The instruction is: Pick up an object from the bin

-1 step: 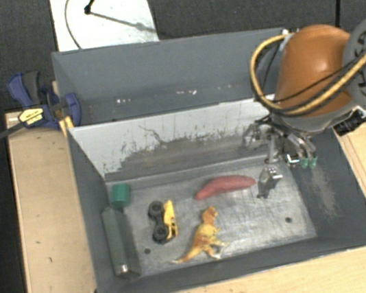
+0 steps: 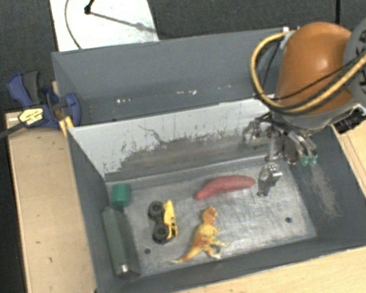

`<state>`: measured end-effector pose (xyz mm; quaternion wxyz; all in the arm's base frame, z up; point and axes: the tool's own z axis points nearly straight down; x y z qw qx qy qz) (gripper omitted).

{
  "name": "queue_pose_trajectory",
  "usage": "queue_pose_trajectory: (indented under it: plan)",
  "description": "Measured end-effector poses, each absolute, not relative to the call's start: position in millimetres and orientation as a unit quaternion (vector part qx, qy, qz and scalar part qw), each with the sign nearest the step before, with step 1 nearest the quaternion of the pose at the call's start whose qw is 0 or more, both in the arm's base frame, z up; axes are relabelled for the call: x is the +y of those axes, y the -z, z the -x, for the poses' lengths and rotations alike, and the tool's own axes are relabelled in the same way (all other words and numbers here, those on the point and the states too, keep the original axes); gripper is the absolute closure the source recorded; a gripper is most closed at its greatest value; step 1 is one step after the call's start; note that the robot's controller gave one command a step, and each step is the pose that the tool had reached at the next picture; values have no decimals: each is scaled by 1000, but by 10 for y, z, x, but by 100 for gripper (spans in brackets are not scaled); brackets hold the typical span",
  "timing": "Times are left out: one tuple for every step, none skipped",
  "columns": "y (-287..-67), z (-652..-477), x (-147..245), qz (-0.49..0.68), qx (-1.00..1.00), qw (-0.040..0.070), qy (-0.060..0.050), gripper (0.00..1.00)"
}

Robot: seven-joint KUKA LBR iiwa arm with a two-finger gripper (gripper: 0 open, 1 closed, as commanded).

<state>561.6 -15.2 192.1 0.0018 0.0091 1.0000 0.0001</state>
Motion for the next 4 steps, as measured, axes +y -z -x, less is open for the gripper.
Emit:
queue_pose_trajectory:
  plan:
    - [-1481, -5893, -37, -16, 1000, 3, 0, 0]
    - [-1259, -5916, -9, -12, 1000, -1, 0, 0]
    - [-1302, -5877, 1, -77, 997, -1, 0, 0]
    - [-766, -5911, -78, -50, 999, 3, 0, 0]
